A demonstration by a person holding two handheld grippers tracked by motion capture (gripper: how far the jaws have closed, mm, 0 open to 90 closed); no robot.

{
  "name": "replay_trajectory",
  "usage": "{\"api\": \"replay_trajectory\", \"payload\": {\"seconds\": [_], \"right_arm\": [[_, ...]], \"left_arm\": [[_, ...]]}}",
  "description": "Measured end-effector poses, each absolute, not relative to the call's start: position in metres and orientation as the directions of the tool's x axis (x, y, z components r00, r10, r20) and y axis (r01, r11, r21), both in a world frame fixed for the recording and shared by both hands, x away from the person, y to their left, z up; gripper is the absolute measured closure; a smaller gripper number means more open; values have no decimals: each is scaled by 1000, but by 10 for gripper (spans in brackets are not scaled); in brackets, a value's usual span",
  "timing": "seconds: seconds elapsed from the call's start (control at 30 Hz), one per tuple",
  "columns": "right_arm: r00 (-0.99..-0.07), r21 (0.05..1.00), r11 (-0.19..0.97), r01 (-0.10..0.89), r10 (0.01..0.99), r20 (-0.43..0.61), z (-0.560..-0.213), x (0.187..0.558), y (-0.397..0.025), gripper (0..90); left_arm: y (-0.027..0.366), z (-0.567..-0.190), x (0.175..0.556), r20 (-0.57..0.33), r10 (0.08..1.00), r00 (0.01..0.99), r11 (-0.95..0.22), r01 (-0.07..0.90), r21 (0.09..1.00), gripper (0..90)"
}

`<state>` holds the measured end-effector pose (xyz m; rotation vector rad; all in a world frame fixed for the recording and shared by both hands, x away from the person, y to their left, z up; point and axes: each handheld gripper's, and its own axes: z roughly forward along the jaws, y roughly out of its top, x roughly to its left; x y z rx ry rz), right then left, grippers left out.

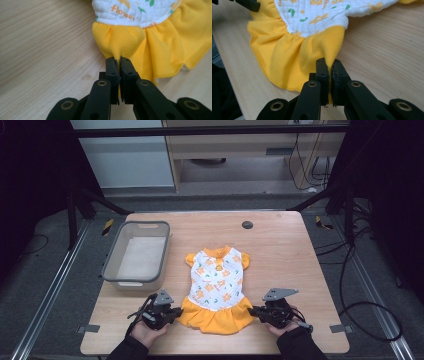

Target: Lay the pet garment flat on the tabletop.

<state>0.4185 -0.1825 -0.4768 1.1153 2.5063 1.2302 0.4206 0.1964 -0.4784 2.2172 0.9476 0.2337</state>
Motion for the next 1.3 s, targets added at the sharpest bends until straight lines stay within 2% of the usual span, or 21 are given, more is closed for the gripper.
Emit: {"api": "replay_trajectory", "payload": {"seconds": [0.1,0.23,0.27,0.33,0.43,0.5,0.6,0.87,1.1,1.3], "right_arm": [[-716,728,384,567,667,206,-472,412,-187,855],[-682,675,413,611,707,186,-482,407,-190,832],[-681,663,422,618,708,185,-485,407,-190,805],[-687,674,433,598,710,153,-487,405,-189,753],[-690,727,400,558,711,138,-480,403,-193,700],[-688,764,367,531,713,135,-475,402,-195,686],[-684,803,335,494,719,121,-468,403,-197,715],[-674,860,268,434,730,112,-458,424,-185,845],[-701,842,310,442,705,108,-469,442,-158,881],[-727,805,387,449,682,78,-481,443,-147,881]], "left_arm": [[201,-474,411,-113,694,711,-469,566,678,863],[196,-485,406,-118,698,706,-491,592,639,843],[194,-487,404,-102,699,708,-501,587,635,819],[192,-487,402,-58,709,702,-512,571,642,691],[198,-480,397,-68,722,689,-469,560,683,606],[201,-473,396,-77,728,681,-437,547,714,595],[202,-462,399,-72,737,672,-403,522,752,600],[185,-441,428,-36,742,669,-368,451,813,736],[154,-446,459,-28,726,687,-373,428,823,794],[140,-472,471,-5,717,697,-443,462,768,801]]}}
